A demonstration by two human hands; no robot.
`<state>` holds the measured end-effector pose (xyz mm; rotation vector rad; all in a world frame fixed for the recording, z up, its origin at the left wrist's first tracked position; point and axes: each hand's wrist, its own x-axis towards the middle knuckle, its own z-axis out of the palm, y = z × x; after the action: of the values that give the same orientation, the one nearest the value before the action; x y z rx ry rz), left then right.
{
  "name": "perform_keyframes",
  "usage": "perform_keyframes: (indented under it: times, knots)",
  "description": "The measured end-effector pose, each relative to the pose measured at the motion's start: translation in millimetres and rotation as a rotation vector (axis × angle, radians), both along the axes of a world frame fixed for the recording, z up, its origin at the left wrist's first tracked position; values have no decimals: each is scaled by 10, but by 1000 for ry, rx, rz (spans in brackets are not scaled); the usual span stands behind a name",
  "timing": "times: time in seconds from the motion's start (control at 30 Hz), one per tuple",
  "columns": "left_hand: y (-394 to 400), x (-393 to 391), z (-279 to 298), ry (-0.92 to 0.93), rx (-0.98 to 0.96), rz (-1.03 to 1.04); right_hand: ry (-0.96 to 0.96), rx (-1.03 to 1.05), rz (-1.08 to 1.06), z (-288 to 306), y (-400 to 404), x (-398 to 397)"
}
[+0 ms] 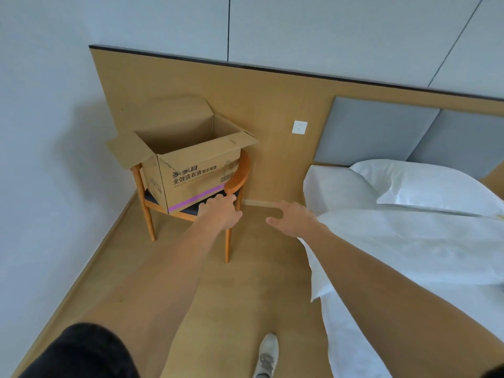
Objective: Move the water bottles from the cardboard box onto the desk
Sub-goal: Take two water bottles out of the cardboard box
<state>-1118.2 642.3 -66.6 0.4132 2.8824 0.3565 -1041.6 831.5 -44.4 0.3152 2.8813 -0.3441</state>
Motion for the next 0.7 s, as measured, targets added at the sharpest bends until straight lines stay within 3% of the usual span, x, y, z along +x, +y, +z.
perform_keyframes:
  times: [0.2,0.47,0.7]
  knots:
    - [226,-1097,-45,97,82,73,34,-5,54,-78,315,-1217]
    - [698,-2521,341,137,130,187,81,-38,131,141,756,-2911]
    - [587,-3266,446,163,106,288,103,-70,234,190,711,-3966]
